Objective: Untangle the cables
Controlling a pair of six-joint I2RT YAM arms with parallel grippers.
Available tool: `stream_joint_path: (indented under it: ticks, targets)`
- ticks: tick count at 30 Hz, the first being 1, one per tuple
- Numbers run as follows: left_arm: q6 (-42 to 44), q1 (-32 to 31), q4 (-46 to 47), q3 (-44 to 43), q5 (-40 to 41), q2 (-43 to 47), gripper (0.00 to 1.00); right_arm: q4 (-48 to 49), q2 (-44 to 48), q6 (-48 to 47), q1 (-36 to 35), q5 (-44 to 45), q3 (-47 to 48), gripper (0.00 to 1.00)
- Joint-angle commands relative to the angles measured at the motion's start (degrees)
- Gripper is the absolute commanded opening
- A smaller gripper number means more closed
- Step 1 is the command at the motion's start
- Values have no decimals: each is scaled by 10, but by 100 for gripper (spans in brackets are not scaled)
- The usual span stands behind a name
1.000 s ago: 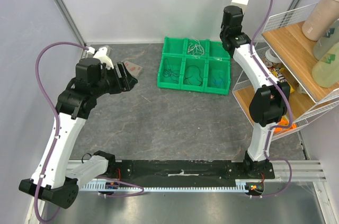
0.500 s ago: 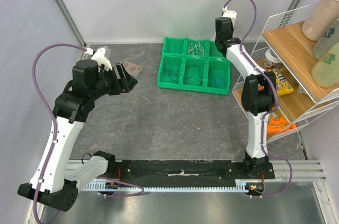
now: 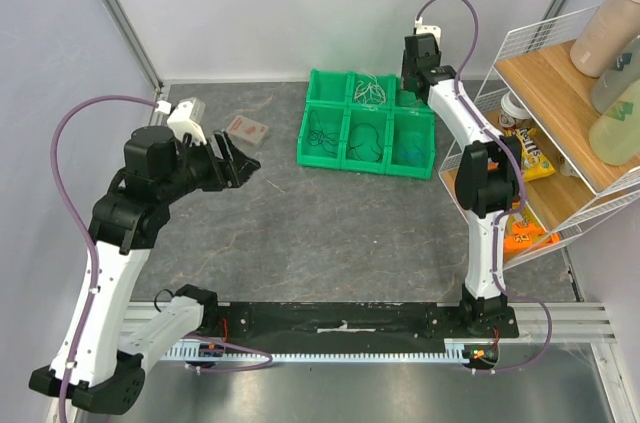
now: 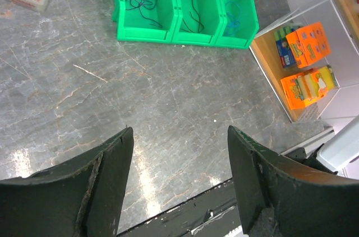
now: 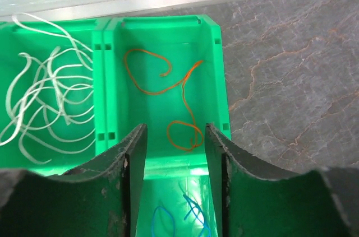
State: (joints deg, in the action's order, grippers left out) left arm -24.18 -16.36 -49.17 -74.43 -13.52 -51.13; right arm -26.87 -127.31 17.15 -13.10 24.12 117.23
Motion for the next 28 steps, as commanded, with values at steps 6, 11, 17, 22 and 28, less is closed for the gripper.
stream_joint_path:
  ticks: [6, 11, 17, 22, 28]
  targets:
    - [-69, 3, 35, 60, -90, 2, 74, -46, 205, -17, -123, -69, -95, 58]
    - [-96, 2, 71, 78, -133, -16, 74, 2, 343, 47, -245, -100, -348, 61]
    - [-154, 0, 187, 94, -194, -7, 73, 121, 578, 101, -319, -88, -586, 65]
    - [-200, -2, 295, 122, -187, 27, 81, 114, 720, 134, -323, -47, -652, 79]
    - [-223, -1, 391, 117, -172, 47, 92, 98, 805, 169, -324, -7, -622, 98]
